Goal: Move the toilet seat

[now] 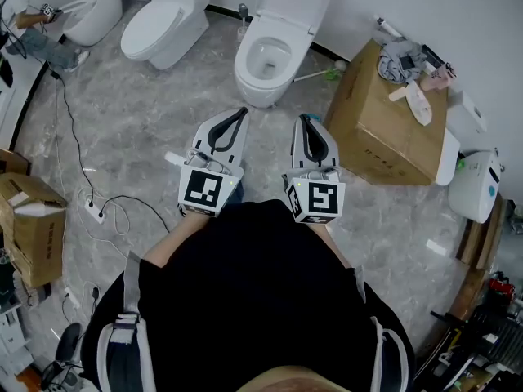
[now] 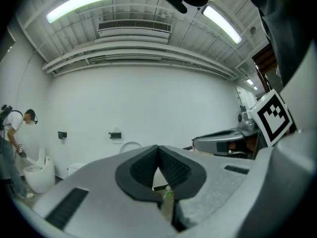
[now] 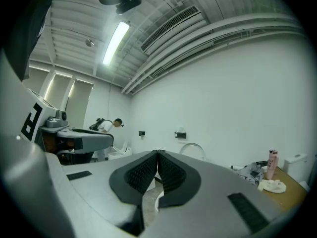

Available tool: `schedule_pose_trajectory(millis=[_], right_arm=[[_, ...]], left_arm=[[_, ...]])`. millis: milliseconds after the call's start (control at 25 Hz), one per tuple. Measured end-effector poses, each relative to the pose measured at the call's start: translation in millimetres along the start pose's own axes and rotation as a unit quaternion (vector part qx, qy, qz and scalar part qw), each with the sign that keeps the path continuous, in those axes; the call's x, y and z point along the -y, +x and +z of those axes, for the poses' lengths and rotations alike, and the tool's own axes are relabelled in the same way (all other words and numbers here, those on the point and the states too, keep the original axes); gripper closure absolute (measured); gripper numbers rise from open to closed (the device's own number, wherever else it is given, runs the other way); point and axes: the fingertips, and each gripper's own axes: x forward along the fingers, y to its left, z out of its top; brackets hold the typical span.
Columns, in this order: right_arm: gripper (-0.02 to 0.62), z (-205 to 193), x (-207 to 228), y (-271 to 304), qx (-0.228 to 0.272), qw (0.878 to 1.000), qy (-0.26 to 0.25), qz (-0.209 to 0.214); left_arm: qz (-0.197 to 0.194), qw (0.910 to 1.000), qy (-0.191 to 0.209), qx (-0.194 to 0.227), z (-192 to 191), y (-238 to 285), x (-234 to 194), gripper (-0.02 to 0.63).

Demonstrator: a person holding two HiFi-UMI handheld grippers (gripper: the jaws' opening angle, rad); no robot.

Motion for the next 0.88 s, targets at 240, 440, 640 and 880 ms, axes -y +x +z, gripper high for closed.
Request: schedule_pose_trajectory(millis=[240, 440, 640, 880], right_arm=[[0.572, 1.8, 7.4, 63.6, -0.005, 1.0, -0.003, -0.016], [0.572, -3.0, 20.2, 113.5, -0.015, 0.999, 0.002, -0.034], [0.572, -7.3, 35.6, 159.0, -0.021, 0.998, 0.006, -0.054], [0.572, -12.9, 47.2, 203.7, -0.026, 0.997, 0.005, -0.066]], left_arm=[[-0.014, 0.9999, -0.006, -0.006, -4.6, 44.6, -50.1, 0.598], [-0.035, 0.9993, -0.007, -0.012, -12.3, 88.3, -86.5, 0.598], [-0.058, 0.9983, -0.003, -0.007, -15.8, 130.1, -116.4, 0.598], [-0.07, 0.9974, -0.012, -0.013, -27.0, 166.2, -145.2, 0.598]])
